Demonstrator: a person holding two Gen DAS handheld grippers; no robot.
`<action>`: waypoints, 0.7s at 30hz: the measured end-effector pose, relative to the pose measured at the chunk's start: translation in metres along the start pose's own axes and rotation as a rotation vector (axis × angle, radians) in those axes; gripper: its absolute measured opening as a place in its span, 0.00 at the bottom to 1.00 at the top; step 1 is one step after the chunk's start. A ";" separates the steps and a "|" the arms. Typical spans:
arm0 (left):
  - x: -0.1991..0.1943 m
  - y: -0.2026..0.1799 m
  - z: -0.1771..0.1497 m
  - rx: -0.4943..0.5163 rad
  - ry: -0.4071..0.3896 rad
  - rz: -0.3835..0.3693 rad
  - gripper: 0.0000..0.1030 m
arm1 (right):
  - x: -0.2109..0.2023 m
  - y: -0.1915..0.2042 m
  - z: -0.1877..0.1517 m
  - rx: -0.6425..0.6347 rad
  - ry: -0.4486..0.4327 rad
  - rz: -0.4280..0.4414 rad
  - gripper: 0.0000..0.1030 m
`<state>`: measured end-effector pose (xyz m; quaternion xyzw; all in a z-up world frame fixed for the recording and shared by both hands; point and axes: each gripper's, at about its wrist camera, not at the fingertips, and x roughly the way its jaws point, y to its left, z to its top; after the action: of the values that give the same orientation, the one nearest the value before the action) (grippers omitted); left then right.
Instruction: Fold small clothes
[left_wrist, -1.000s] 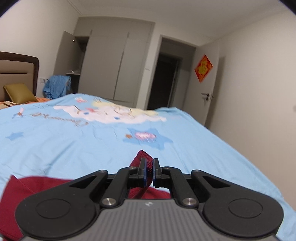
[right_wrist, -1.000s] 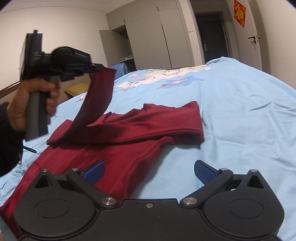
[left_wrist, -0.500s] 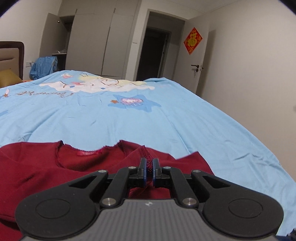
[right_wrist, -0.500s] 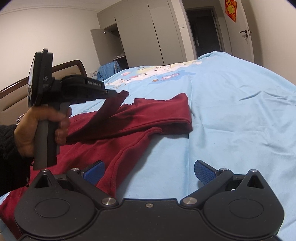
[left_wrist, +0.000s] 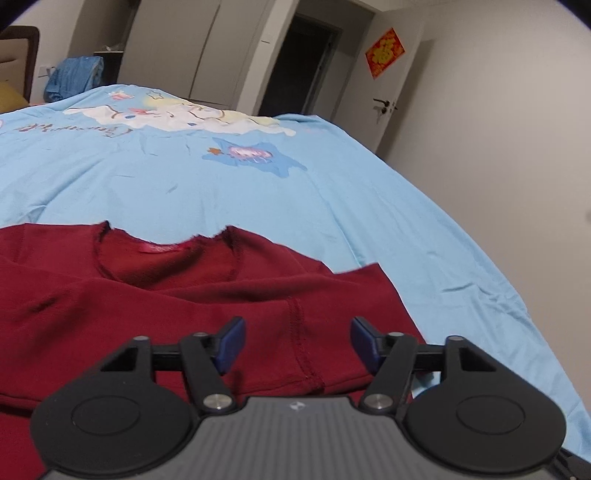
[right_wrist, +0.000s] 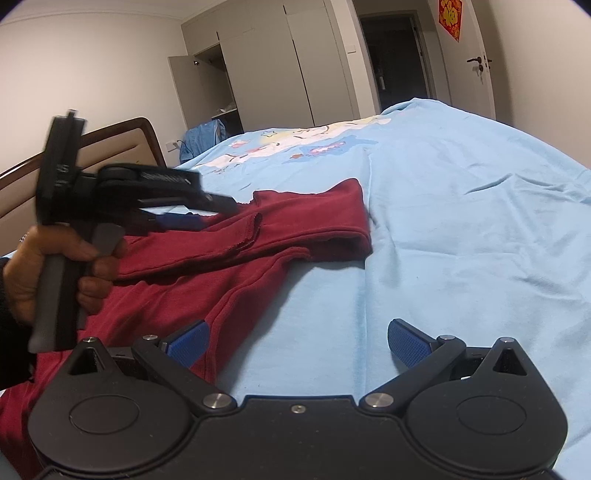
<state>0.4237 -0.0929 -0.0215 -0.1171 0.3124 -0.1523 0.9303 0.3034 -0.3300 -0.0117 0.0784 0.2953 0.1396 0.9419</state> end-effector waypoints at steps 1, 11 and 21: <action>-0.006 0.004 0.003 -0.011 -0.002 0.012 0.80 | 0.001 0.001 0.001 -0.001 0.000 0.001 0.99; -0.088 0.084 0.042 -0.033 -0.045 0.275 1.00 | 0.027 0.027 0.021 -0.066 -0.026 0.017 0.99; -0.132 0.216 0.023 -0.166 -0.060 0.506 1.00 | 0.070 0.060 0.055 -0.110 -0.022 -0.034 0.99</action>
<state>0.3828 0.1567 0.0007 -0.1157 0.3154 0.1149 0.9348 0.3772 -0.2545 0.0092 0.0232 0.2782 0.1387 0.9502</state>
